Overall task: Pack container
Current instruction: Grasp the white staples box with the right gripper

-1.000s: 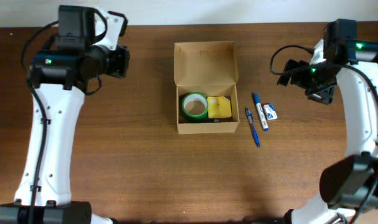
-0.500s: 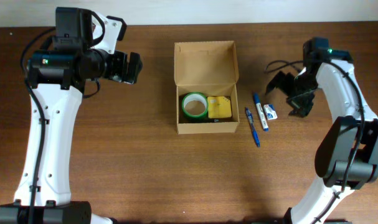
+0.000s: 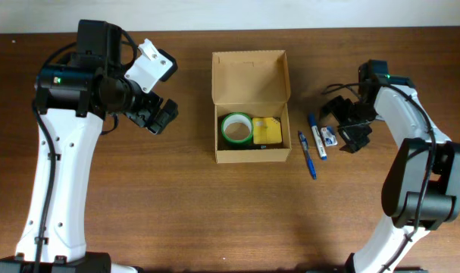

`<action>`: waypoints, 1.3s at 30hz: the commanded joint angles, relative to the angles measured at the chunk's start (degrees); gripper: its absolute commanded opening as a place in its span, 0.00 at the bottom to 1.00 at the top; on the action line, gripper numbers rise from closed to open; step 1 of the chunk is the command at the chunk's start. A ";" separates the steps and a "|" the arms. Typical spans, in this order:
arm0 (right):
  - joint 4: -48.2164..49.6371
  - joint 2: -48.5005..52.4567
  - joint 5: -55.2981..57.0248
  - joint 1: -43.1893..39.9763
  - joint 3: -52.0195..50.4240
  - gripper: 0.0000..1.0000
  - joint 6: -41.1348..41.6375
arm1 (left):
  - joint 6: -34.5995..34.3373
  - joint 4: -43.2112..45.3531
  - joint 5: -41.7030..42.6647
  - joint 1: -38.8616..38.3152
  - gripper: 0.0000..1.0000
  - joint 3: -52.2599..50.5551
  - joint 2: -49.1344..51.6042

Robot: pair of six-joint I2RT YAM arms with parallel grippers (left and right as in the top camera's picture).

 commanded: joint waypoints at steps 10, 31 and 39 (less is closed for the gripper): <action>3.63 4.66 1.33 1.38 -0.52 1.00 8.17 | 1.14 -0.02 0.66 0.09 1.00 1.27 -1.46; 7.85 4.81 4.46 1.38 -5.16 0.61 10.88 | 1.14 0.00 0.66 0.09 1.00 1.27 -1.46; 7.04 4.57 4.44 1.38 -4.28 0.45 2.34 | 1.14 -0.02 0.66 0.09 1.00 1.27 -1.46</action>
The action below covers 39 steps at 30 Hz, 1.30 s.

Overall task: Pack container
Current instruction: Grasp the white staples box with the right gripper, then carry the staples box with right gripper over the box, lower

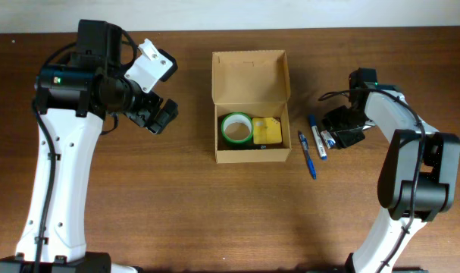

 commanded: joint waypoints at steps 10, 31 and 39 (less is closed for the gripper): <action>-22.88 -0.13 1.18 4.72 25.79 0.41 -23.93 | 1.11 0.00 0.66 0.09 1.00 1.27 -1.46; -24.39 4.79 4.26 34.16 41.07 0.41 -31.23 | 1.11 -0.02 0.66 0.09 1.00 1.27 -1.46; -23.37 10.25 6.99 35.56 39.47 0.42 -33.79 | 1.11 0.00 0.66 0.09 1.00 1.27 -1.46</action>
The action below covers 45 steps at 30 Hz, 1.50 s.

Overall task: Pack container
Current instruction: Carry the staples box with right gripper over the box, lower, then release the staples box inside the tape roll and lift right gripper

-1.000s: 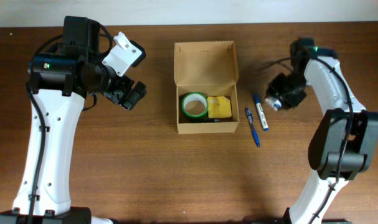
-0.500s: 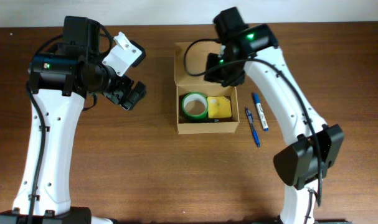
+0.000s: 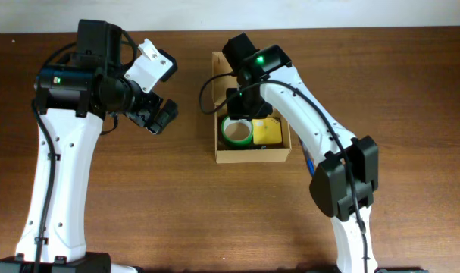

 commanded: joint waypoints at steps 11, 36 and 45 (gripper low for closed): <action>3.91 4.26 3.98 1.42 -1.95 0.42 -2.97 | 1.11 0.17 0.66 0.09 1.00 1.16 -1.46; -4.09 -10.97 5.07 -5.88 4.59 0.67 -6.16 | 1.11 0.15 0.66 0.09 1.00 1.16 -1.46; -4.98 -10.25 8.44 -20.65 1.25 0.67 -15.87 | 1.11 0.17 0.66 0.09 1.00 1.16 -1.46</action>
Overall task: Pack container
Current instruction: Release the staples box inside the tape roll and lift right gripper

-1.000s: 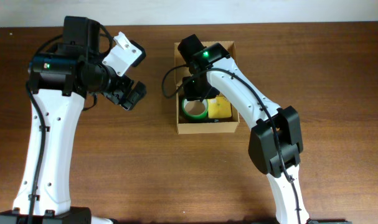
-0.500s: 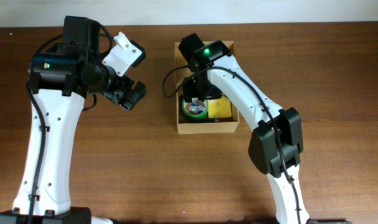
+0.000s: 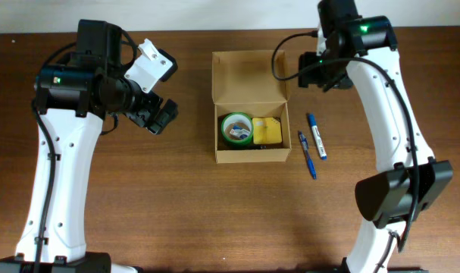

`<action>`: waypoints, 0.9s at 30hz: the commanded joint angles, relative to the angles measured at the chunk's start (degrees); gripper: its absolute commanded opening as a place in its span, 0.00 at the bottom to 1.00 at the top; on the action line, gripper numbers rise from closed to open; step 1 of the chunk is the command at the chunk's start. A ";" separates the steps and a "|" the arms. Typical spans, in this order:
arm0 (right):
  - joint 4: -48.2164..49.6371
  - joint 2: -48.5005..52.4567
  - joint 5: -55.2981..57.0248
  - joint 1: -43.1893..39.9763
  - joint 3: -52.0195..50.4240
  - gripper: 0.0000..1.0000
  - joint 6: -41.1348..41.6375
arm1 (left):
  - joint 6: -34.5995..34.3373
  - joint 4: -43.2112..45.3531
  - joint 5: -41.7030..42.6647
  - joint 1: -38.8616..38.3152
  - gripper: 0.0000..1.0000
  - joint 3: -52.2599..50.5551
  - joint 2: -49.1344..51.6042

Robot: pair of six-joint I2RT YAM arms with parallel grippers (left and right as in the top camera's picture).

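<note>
An open cardboard box [image 3: 248,76] stands mid-table. Inside it lies a green tape roll [image 3: 223,126] with a small white-and-blue item [image 3: 238,130] resting in its hole, and beside that a yellow pack [image 3: 266,131]. On the table to the right of the box lie a blue pen [image 3: 306,154] and a blue-and-white marker [image 3: 317,136]. My right gripper [image 3: 314,73] hovers past the box's back right corner, open and holding nothing. My left gripper [image 3: 158,117] hangs open to the left of the box, well apart from it.
The box's lid flap stands up at the far side. The white left arm [image 3: 59,174] runs down the left of the brown wooden table [image 3: 214,220], and the right arm [image 3: 396,136] down the right.
My right gripper was low over the tape roll in the box. It is now raised at the back right, and the small white-and-blue item lies inside the roll. The left arm has not moved.
The small white-and-blue item lay next to the marker with my right gripper above it. Then the gripper was down on it. Then the gripper was over the box and the item was gone from the table. Now the item rests in the tape roll.
</note>
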 commanded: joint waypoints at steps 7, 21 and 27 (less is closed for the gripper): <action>13.05 1.40 -1.05 -6.80 -20.00 0.67 -5.57 | 1.11 0.15 0.66 0.09 1.00 1.16 -1.46; 34.69 1.40 -1.81 -7.54 -45.86 0.56 -6.64 | 1.11 0.15 0.66 0.09 1.00 1.16 -1.46; 36.96 1.40 -0.28 -7.54 -48.26 0.39 -6.43 | 1.11 0.15 0.66 0.09 1.00 1.16 -1.46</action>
